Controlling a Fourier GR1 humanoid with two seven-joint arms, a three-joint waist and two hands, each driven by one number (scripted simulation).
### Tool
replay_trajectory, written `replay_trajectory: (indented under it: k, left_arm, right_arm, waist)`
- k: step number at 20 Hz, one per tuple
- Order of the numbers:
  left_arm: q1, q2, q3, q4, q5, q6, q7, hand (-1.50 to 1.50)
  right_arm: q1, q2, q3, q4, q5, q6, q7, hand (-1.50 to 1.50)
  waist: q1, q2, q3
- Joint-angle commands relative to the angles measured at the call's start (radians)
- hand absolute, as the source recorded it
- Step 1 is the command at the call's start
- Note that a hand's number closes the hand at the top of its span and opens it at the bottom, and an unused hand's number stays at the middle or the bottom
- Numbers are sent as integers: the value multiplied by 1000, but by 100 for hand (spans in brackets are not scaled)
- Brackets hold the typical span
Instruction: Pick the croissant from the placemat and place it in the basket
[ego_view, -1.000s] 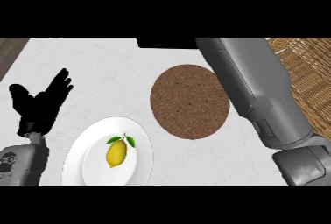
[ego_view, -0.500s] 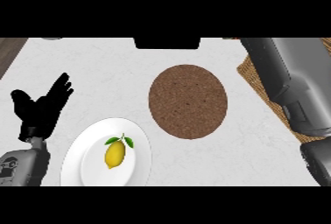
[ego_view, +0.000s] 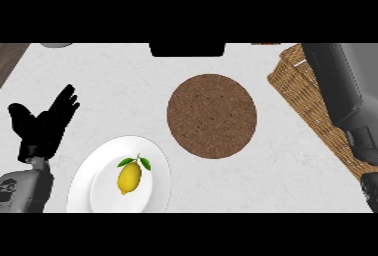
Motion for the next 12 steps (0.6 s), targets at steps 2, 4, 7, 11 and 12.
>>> replay_trajectory:
  k: [2,4,7,11,12]
  left_arm:
    - [24,13,9,-36,11,-19,-1,0]
    - [-7,9,1,-30,5,-7,42,0]
    - [-4,-22,-12,-34,-7,12,23,0]
    - [12,-20,-15,-59,-10,14,35,0]
    - [70,-24,-10,-40,-17,3,-34,0]
  right_arm:
    - [95,-49,-64,-29,-53,-58,-19,150]
    - [170,-28,-57,-108,-58,-60,-19,150]
    - [229,-14,-68,-152,-77,-96,-45,150]
    - [301,-75,-131,-173,3,-199,62,-150]
    - [290,-75,-153,-169,-20,-177,49,-150]
  waist:
    - [15,4,0]
    - [5,1,0]
    - [6,2,0]
    - [1,1,1]
    - [9,2,0]
